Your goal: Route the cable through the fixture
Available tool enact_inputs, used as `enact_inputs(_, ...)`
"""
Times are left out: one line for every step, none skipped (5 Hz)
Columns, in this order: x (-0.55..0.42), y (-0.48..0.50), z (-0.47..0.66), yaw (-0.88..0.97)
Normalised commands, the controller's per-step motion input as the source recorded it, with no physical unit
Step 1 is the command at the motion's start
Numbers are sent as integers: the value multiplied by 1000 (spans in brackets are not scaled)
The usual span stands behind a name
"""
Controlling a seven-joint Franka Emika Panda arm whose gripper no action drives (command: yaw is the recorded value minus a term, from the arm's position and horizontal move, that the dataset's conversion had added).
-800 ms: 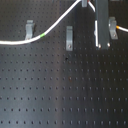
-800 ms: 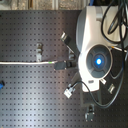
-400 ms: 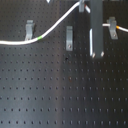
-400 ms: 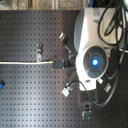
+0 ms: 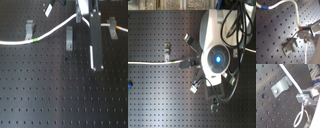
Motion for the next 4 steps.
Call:
enact_inputs(-174, -494, 15, -214)
enact_inputs(-334, -48, 11, 128)
enact_inputs(-453, 92, 6, 226)
enact_inputs(-304, 158, 184, 3)
